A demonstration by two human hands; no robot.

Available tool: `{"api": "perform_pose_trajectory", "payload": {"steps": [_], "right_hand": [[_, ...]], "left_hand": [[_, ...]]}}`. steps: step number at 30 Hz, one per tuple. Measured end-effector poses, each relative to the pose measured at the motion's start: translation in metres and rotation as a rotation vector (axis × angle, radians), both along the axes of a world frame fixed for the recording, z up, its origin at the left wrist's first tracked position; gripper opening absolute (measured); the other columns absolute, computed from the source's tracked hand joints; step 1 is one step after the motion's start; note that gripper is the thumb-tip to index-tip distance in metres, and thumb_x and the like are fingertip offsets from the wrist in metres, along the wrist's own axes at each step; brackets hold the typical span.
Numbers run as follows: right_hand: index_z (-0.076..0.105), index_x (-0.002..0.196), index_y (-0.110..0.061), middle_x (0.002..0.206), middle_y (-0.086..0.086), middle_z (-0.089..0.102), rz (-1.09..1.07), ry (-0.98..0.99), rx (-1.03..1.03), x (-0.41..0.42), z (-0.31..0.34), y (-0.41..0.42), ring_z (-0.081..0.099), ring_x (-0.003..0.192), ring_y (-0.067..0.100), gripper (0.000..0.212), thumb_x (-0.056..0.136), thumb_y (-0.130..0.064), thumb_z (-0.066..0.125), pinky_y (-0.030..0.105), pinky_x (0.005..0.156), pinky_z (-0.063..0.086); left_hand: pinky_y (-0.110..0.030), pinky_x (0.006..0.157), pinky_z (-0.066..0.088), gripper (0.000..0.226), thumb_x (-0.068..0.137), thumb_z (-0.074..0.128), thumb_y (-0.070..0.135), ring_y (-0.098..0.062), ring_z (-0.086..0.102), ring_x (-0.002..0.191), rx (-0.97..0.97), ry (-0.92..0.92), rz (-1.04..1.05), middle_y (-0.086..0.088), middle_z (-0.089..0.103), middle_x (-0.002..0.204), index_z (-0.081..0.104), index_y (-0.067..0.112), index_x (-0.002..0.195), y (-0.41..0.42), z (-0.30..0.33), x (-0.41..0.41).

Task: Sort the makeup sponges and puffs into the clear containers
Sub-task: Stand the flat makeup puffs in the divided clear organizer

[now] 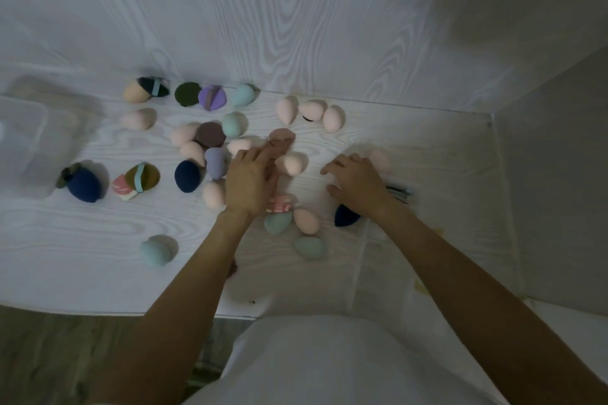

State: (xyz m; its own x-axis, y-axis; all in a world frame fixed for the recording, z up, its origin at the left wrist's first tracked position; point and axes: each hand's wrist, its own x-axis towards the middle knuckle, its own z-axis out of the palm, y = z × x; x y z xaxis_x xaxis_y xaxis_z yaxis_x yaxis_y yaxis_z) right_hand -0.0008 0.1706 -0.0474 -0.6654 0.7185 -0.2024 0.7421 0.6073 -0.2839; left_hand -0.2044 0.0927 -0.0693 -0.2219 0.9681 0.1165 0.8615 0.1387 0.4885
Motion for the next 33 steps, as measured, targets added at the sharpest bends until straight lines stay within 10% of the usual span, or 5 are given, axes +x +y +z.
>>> {"api": "perform_pose_trajectory", "payload": {"steps": [6, 12, 20, 24, 33], "right_hand": [[0.063, 0.113, -0.009, 0.104, 0.014, 0.062, 0.03, 0.173, 0.06, -0.072, 0.0, 0.026, 0.056, 0.095, 0.033, 0.028, 0.087, -0.008, 0.053, 0.044, 0.077, 0.045], [0.047, 0.134, -0.02, 0.134, 0.006, 0.049, 0.181, -0.057, -0.014, -0.114, -0.01, 0.059, 0.044, 0.122, 0.027, 0.039, 0.095, -0.021, 0.045, 0.041, 0.091, 0.043], [0.062, 0.104, -0.008, 0.106, 0.009, 0.059, -0.009, 0.107, 0.067, -0.083, -0.01, 0.048, 0.058, 0.091, 0.025, 0.022, 0.093, -0.025, 0.054, 0.037, 0.066, 0.049], [0.063, 0.098, -0.011, 0.091, 0.003, 0.063, -0.193, 0.298, 0.075, -0.039, 0.008, 0.017, 0.057, 0.076, 0.019, 0.014, 0.087, -0.019, 0.058, 0.031, 0.058, 0.045], [0.06, 0.087, -0.016, 0.077, -0.01, 0.059, -0.539, 0.504, -0.038, 0.056, 0.046, -0.074, 0.055, 0.066, 0.008, 0.011, 0.086, -0.024, 0.066, 0.013, 0.057, 0.039]], "left_hand": [[-0.043, 0.068, 0.043, 0.032, 0.068, 0.073, 0.011, -0.04, 0.057, 0.079, -0.143, 0.163, 0.068, -0.021, 0.065, 0.087, 0.066, 0.001, 0.098, -0.002, -0.004, -0.017], [-0.037, 0.059, 0.043, 0.035, 0.066, 0.075, 0.009, -0.036, 0.061, 0.068, -0.157, 0.162, 0.032, -0.019, 0.067, 0.08, 0.067, 0.004, 0.099, 0.003, -0.001, -0.012], [-0.041, 0.062, 0.048, 0.02, 0.076, 0.07, 0.01, -0.036, 0.062, 0.081, -0.181, 0.233, -0.021, -0.018, 0.067, 0.087, 0.067, 0.004, 0.096, 0.033, -0.018, -0.017], [-0.044, 0.071, 0.045, 0.03, 0.088, 0.059, 0.018, -0.036, 0.055, 0.096, -0.199, 0.143, 0.006, -0.02, 0.059, 0.105, 0.061, 0.004, 0.115, 0.038, -0.014, -0.019], [-0.02, 0.066, 0.045, 0.013, 0.08, 0.072, 0.018, -0.011, 0.057, 0.071, 0.126, -0.25, 0.145, -0.001, 0.064, 0.088, 0.07, 0.013, 0.092, 0.001, 0.032, -0.013]]}}
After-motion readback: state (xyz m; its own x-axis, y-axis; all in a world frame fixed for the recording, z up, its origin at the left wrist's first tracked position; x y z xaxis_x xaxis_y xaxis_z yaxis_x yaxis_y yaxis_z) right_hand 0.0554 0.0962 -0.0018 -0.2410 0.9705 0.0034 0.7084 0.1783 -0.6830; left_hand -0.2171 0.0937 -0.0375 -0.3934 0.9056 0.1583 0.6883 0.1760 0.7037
